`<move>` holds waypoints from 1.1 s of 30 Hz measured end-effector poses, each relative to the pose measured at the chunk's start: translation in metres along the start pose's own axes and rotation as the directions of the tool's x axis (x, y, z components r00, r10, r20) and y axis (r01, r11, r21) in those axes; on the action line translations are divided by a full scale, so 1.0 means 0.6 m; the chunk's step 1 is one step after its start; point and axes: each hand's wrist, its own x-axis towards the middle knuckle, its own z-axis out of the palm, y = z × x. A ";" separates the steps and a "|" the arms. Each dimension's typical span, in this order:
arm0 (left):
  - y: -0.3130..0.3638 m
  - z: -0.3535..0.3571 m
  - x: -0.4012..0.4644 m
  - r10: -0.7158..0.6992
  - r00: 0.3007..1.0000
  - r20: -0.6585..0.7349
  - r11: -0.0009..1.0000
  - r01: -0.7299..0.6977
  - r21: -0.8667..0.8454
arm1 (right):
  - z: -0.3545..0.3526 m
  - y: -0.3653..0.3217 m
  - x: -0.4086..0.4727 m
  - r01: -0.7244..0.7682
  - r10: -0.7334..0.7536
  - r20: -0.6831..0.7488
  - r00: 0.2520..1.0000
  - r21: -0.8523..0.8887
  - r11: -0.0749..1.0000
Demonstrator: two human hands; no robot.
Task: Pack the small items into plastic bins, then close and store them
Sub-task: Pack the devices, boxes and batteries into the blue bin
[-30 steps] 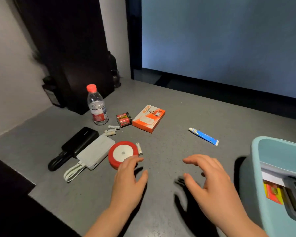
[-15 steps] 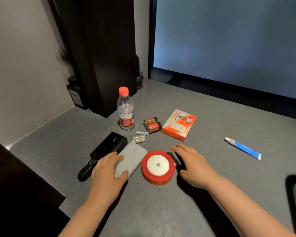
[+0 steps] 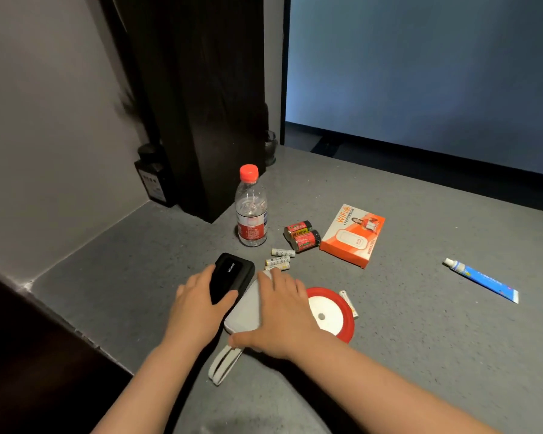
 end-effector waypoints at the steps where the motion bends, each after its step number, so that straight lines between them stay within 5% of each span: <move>1: -0.001 -0.001 -0.002 0.003 1.000 -0.004 1.000 -0.003 0.016 | -0.003 0.002 0.001 0.005 -0.005 0.001 1.000 0.015 1.000; 15: -0.032 -0.066 -0.072 -0.055 0.979 0.198 0.989 0.027 0.142 | -0.046 0.040 -0.114 0.264 -0.282 0.383 0.879 0.101 0.959; 19: -0.014 -0.040 -0.105 -0.053 0.987 0.151 0.978 0.020 0.207 | -0.047 0.036 -0.136 0.260 -0.275 0.272 0.922 0.089 0.962; 22: -0.008 -0.019 -0.120 -0.047 0.995 0.092 0.986 0.031 0.164 | -0.016 0.014 -0.149 0.087 -0.082 -0.048 0.996 0.134 0.987; 25: -0.011 -0.010 -0.128 -0.054 0.998 0.033 0.991 0.049 0.126 | 0.021 -0.003 -0.164 -0.060 0.084 -0.205 0.975 0.122 0.991; 33: -0.018 0.008 -0.144 0.040 0.997 0.065 0.973 -0.054 0.226 | 0.012 0.022 -0.194 -0.121 0.121 -0.145 0.982 0.009 0.993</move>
